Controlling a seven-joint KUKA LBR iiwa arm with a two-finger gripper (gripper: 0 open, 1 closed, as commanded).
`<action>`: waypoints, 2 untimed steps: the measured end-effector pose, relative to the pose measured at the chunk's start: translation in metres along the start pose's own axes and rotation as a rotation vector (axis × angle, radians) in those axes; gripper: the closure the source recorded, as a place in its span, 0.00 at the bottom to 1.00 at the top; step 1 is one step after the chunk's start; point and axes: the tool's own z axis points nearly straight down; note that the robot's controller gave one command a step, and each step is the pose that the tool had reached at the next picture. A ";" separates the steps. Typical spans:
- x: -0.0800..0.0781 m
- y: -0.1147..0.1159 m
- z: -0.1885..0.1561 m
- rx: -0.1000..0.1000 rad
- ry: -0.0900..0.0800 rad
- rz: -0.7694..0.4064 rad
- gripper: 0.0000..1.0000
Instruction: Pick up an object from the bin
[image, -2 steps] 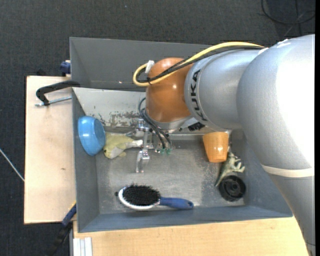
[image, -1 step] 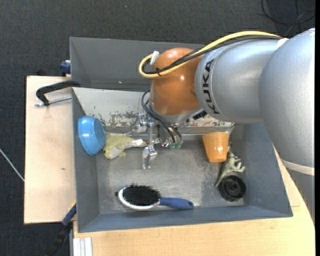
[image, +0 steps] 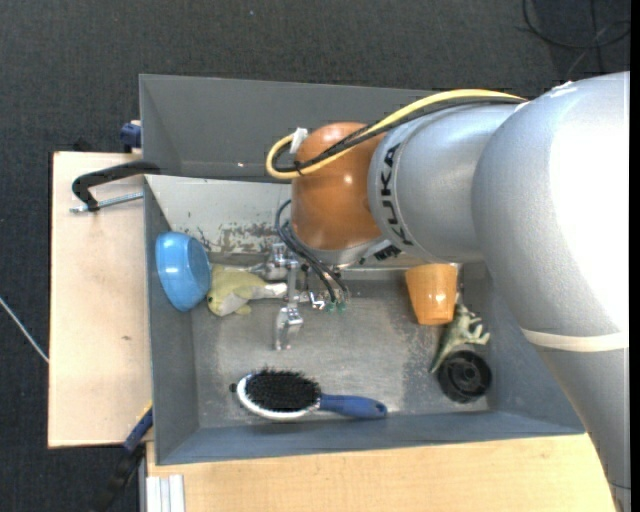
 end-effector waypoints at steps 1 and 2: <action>-0.001 0.000 -0.003 0.000 -0.003 0.000 1.00; 0.021 -0.034 -0.148 0.000 -0.017 -0.023 1.00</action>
Offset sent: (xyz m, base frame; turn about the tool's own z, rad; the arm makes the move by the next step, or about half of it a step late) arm 0.0000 0.0000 0.0000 0.0000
